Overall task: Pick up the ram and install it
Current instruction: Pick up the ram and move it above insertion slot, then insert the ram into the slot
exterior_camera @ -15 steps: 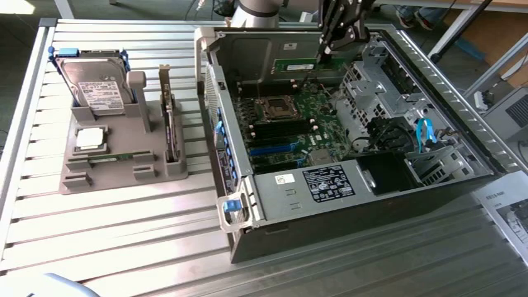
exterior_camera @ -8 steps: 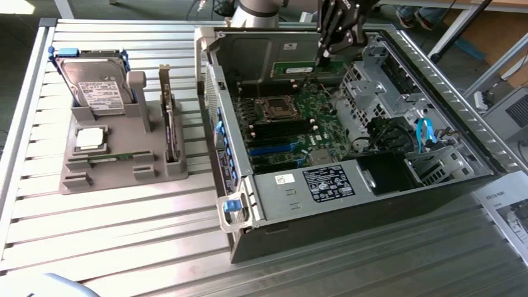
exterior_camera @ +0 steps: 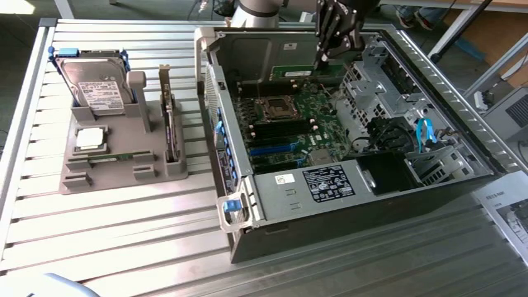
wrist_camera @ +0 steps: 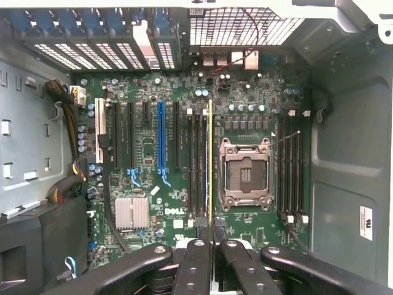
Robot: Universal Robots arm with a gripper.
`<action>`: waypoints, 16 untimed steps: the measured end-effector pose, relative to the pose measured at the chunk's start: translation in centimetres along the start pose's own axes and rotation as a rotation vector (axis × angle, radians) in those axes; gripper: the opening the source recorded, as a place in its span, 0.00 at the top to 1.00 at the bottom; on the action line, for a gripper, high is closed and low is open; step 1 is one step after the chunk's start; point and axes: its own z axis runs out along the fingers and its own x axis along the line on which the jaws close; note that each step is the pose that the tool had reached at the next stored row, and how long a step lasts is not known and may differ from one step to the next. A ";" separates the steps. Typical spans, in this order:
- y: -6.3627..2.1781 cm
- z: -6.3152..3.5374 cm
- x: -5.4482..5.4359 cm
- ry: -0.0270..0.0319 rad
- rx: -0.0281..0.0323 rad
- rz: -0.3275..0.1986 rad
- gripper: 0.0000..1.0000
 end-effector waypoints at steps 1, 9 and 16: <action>0.00 0.09 0.0 0.0000 0.0001 0.000 0.88; -0.01 0.70 0.0 0.0001 0.0001 0.000 0.88; 0.01 0.88 0.0 0.0000 0.0001 0.000 0.88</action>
